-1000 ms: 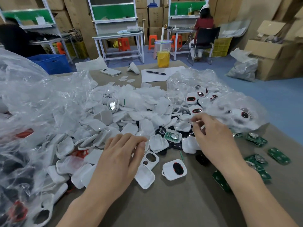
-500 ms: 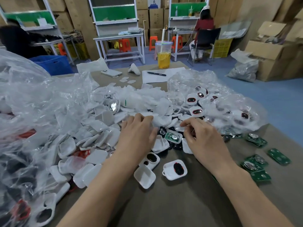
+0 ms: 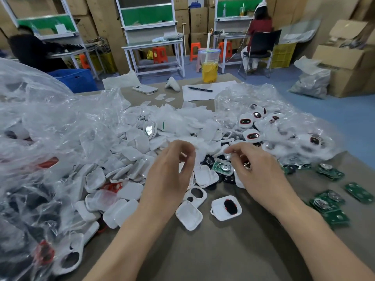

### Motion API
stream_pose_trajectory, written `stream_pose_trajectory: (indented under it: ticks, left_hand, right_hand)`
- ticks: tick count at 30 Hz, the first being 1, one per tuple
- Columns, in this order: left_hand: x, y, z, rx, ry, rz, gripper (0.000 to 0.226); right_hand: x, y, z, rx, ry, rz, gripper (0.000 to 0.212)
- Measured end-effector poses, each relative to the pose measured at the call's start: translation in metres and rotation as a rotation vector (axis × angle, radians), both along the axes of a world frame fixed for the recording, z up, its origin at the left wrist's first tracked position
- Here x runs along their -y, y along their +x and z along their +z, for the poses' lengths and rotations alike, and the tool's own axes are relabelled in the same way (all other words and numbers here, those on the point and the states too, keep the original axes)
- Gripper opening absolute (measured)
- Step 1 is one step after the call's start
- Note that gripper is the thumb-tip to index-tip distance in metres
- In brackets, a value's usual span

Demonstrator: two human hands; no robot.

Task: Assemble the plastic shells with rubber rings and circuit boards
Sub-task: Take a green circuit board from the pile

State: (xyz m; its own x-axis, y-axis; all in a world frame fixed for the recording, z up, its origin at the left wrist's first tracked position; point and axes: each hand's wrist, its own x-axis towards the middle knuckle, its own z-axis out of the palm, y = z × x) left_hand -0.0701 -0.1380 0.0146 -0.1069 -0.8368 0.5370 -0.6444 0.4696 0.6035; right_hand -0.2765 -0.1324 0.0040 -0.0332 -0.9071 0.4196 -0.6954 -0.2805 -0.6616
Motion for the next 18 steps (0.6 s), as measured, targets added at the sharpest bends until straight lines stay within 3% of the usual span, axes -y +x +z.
stream_pose_trajectory:
  ticks: [3,7,9,13,18]
  left_hand:
    - [-0.011,0.000,0.001,-0.284,0.194,-0.079,0.013]
    - [-0.015,-0.004,0.003,-0.467,0.289,-0.151,0.016]
    - [-0.015,-0.005,0.004,-0.529,0.312,-0.181,0.014]
    - [-0.014,-0.006,0.006,-0.638,0.355,-0.234,0.014]
    - [-0.016,-0.006,0.005,-0.604,0.373,-0.248,0.018]
  right_hand:
    - [-0.005,0.007,0.005,0.174,0.047,0.133,0.015]
    - [-0.007,0.018,0.006,0.292,0.134,0.274,0.020]
    - [-0.008,0.020,0.006,0.333,0.161,0.301,0.022]
    - [-0.007,0.019,0.007,0.390,0.159,0.346,0.005]
    - [-0.009,0.018,0.011,0.471,0.162,0.374,0.010]
